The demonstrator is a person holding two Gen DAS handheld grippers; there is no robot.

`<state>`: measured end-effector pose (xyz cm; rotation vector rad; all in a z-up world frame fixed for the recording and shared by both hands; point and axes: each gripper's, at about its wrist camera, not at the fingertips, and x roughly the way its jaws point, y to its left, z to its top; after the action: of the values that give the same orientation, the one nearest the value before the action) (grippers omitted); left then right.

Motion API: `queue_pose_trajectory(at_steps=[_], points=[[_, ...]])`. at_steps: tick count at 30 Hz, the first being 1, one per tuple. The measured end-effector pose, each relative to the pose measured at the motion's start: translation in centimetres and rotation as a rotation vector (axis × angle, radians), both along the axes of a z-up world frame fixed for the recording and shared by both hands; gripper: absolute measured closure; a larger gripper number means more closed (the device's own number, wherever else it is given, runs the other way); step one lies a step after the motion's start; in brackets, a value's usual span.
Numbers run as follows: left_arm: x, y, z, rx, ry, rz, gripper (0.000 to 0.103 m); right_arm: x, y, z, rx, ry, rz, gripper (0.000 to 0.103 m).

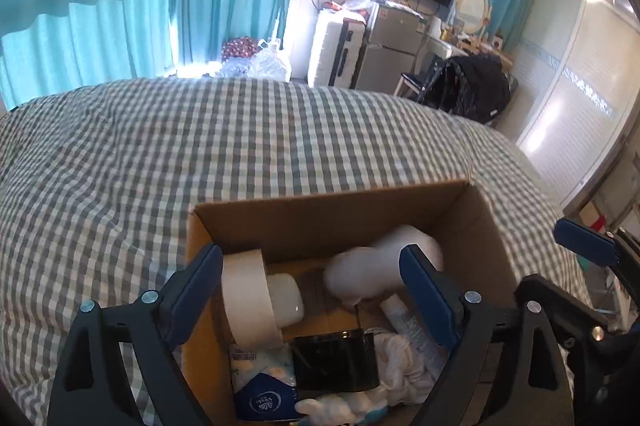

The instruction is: Organize objects

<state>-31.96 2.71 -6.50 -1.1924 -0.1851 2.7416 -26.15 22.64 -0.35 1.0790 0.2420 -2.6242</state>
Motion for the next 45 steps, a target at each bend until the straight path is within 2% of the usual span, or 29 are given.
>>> queue_pose_trajectory(at_steps=[5, 9, 13, 16, 21, 24, 27, 29, 32, 34, 40, 42, 45], points=[[2.4, -1.2, 4.1, -0.015, 0.059, 0.022, 0.010, 1.7, 1.3, 3.2, -0.041, 0.058, -0.044, 0.024], [5.5, -1.4, 9.3, -0.042, 0.137, 0.031, 0.007, 4.4, 2.3, 6.7, -0.036, 0.103, -0.062, 0.022], [10.0, -2.2, 15.5, -0.055, 0.248, 0.032, 0.003, 8.7, 2.4, 11.9, -0.056, 0.205, -0.062, 0.014], [13.1, -2.5, 19.0, -0.069, 0.319, 0.043, 0.001, 11.7, 2.1, 15.2, -0.059, 0.294, -0.063, 0.008], [17.6, -3.8, 21.9, -0.068, 0.411, 0.056, 0.000, 16.8, 2.1, 18.3, -0.052, 0.418, -0.077, 0.003], [19.9, -4.4, 21.7, -0.077, 0.459, 0.085, 0.000, 18.6, 2.6, 18.3, -0.065, 0.467, -0.089, 0.002], [21.8, -4.3, 20.6, -0.130, 0.511, 0.137, 0.000, 19.4, 3.2, 16.5, -0.113, 0.491, -0.129, 0.002], [22.4, -3.9, 19.2, -0.173, 0.534, 0.147, 0.000, 19.2, 3.6, 14.9, -0.176, 0.479, -0.146, 0.002], [23.2, -3.2, 16.6, -0.210, 0.565, 0.143, 0.000, 18.6, 3.7, 12.3, -0.219, 0.447, -0.169, 0.002], [23.7, -3.0, 14.5, -0.216, 0.560, 0.152, 0.000, 18.2, 3.8, 10.4, -0.215, 0.437, -0.163, 0.002], [23.8, -4.1, 8.6, -0.158, 0.473, 0.138, 0.000, 18.1, 4.4, 3.8, -0.200, 0.368, -0.192, 0.002], [23.7, -4.4, 6.8, -0.166, 0.446, 0.144, 0.000, 18.2, 4.1, 2.1, -0.179, 0.357, -0.198, 0.002], [24.0, -4.6, 5.1, -0.189, 0.456, 0.153, 0.000, 19.1, 3.7, 0.2, -0.156, 0.366, -0.208, 0.002]])
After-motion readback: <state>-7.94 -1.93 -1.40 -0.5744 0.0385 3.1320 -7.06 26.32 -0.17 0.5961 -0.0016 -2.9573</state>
